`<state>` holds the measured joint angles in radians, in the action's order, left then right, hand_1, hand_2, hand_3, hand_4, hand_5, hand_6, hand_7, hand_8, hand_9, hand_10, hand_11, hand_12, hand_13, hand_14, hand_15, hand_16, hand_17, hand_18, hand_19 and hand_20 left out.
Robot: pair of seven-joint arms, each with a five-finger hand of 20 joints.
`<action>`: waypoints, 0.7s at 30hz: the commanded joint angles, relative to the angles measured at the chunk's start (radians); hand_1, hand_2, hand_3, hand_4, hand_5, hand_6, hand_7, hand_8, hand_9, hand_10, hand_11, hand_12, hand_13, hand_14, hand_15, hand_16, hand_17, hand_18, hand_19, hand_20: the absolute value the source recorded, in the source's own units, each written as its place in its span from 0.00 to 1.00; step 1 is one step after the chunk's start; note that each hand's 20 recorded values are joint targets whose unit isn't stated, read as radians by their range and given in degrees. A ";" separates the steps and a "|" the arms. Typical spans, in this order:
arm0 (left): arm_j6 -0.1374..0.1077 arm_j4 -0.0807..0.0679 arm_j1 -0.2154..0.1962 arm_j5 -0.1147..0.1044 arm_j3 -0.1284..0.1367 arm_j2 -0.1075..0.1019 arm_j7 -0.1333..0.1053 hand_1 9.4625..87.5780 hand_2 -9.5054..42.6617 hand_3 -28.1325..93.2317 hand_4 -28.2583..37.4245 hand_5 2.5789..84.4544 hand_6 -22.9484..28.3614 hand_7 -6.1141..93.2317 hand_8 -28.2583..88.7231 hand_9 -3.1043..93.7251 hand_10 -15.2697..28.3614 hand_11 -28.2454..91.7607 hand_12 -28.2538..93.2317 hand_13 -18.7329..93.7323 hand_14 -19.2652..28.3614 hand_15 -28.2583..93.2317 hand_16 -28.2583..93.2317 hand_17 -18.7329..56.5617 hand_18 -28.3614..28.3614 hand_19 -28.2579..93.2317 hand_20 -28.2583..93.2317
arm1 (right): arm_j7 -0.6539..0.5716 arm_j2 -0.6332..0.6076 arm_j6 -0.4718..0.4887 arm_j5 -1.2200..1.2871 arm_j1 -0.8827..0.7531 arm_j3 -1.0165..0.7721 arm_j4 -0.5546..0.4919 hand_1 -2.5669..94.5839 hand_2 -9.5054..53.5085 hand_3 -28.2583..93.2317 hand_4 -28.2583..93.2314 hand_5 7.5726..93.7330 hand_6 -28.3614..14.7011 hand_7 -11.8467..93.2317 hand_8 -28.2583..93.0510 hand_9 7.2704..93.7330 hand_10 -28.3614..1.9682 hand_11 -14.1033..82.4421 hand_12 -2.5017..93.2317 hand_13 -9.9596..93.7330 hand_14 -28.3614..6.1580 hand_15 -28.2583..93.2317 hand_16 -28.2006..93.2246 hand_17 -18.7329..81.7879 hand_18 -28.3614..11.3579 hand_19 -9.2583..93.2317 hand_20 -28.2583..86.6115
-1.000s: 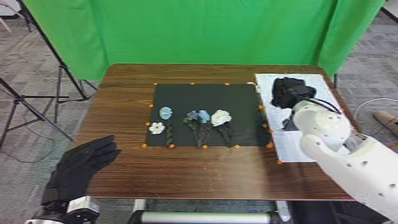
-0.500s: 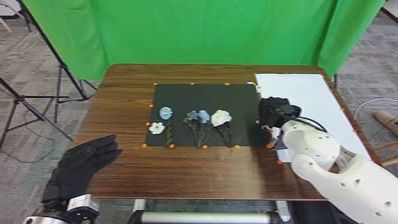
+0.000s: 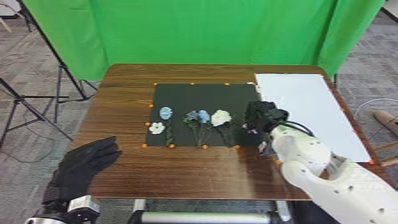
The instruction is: Arrange flowers
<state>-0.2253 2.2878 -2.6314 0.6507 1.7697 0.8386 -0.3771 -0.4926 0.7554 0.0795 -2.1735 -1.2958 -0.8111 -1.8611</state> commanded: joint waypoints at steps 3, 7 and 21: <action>0.011 0.005 0.011 0.012 -0.003 0.007 0.025 0.22 0.24 0.91 0.21 0.54 0.72 0.19 0.18 0.42 0.86 0.52 0.32 0.40 0.99 0.68 0.14 0.12 0.89 0.70 0.37 | -0.030 0.065 -0.039 0.001 0.002 0.045 0.002 0.58 0.01 0.87 0.00 0.84 0.63 0.35 0.25 0.92 0.70 0.45 0.41 0.78 0.60 0.85 0.48 0.43 0.10 0.88 0.55; 0.014 0.009 0.016 0.018 0.003 0.021 0.051 0.22 0.24 0.91 0.21 0.54 0.72 0.19 0.18 0.42 0.86 0.52 0.32 0.40 0.99 0.68 0.14 0.12 0.88 0.70 0.37 | -0.043 0.069 -0.049 0.008 -0.017 0.036 0.002 0.57 0.01 0.88 0.00 0.83 0.64 0.35 0.25 0.91 0.70 0.45 0.41 0.78 0.59 0.84 0.47 0.43 0.10 0.88 0.55; 0.009 0.014 0.010 0.019 0.005 0.024 0.073 0.22 0.24 0.90 0.21 0.54 0.73 0.19 0.17 0.42 0.85 0.52 0.31 0.40 0.98 0.68 0.14 0.12 0.88 0.70 0.37 | -0.067 0.067 -0.078 0.012 -0.022 0.012 -0.007 0.49 0.01 0.89 0.00 0.80 0.60 0.32 0.24 0.86 0.61 0.51 0.35 0.74 0.51 0.86 0.46 0.41 0.07 0.88 0.52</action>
<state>-0.2230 2.2926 -2.6116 0.6634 1.7722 0.8535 -0.3253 -0.5445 0.8272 0.0175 -2.1639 -1.3159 -0.7827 -1.8613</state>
